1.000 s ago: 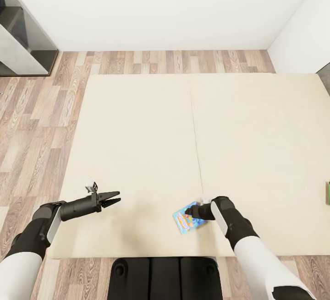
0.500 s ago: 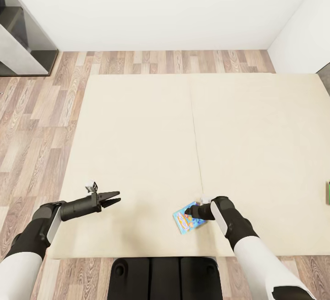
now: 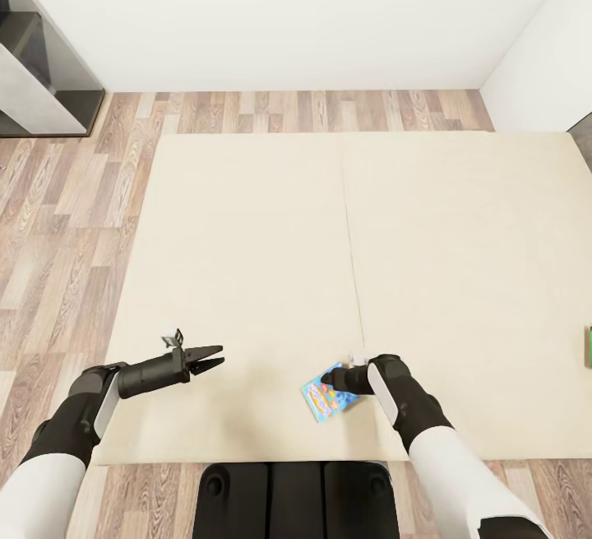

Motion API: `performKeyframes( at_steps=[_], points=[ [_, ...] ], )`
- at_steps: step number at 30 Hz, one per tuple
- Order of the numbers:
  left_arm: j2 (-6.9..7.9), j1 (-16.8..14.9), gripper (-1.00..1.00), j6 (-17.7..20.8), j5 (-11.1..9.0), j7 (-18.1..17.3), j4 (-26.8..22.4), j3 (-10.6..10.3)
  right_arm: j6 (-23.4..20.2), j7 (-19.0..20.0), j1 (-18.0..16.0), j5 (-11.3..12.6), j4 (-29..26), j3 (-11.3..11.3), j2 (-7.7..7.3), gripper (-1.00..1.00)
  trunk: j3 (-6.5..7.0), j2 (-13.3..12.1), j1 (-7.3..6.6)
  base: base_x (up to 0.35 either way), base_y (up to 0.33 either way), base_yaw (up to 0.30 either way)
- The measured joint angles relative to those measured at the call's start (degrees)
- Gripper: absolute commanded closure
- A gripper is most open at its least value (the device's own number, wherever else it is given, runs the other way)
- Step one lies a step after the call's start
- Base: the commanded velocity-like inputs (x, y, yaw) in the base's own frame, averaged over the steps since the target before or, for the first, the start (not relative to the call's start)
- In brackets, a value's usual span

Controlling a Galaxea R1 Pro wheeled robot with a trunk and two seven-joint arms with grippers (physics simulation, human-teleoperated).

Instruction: Put all the toys in the child's room - the three board games (two on the bed and one on the table), the two jigsaw puzzles on the table, and the tennis ball on the table - inside the toy box on the table in the child's room.

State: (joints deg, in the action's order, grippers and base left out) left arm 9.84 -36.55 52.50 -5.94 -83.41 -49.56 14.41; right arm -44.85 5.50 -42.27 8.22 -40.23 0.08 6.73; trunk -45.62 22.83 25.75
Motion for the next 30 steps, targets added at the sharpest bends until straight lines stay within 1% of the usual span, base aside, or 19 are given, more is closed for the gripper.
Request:
performKeyframes(
  at_steps=[13,21,30],
  points=[
    [-0.01,0.0,-1.00,0.0,0.0,0.0,0.0,0.0,0.1,0.3,0.0,0.3,0.0,-0.1,0.09,-1.00,0.00,0.0,0.00,0.000,0.000,0.002],
    [0.00,0.0,-1.00,0.0,0.0,0.0,0.0,0.0,0.1,0.3,0.0,0.3,0.0,-0.1,0.05,-1.00,0.00,0.0,0.00,0.000,0.000,0.173],
    [-0.01,0.0,-1.00,0.0,0.0,0.0,0.0,0.0,0.1,0.3,0.0,0.3,0.0,-0.1,0.09,-1.00,0.00,0.0,0.00,0.000,0.000,0.028]
  ],
)
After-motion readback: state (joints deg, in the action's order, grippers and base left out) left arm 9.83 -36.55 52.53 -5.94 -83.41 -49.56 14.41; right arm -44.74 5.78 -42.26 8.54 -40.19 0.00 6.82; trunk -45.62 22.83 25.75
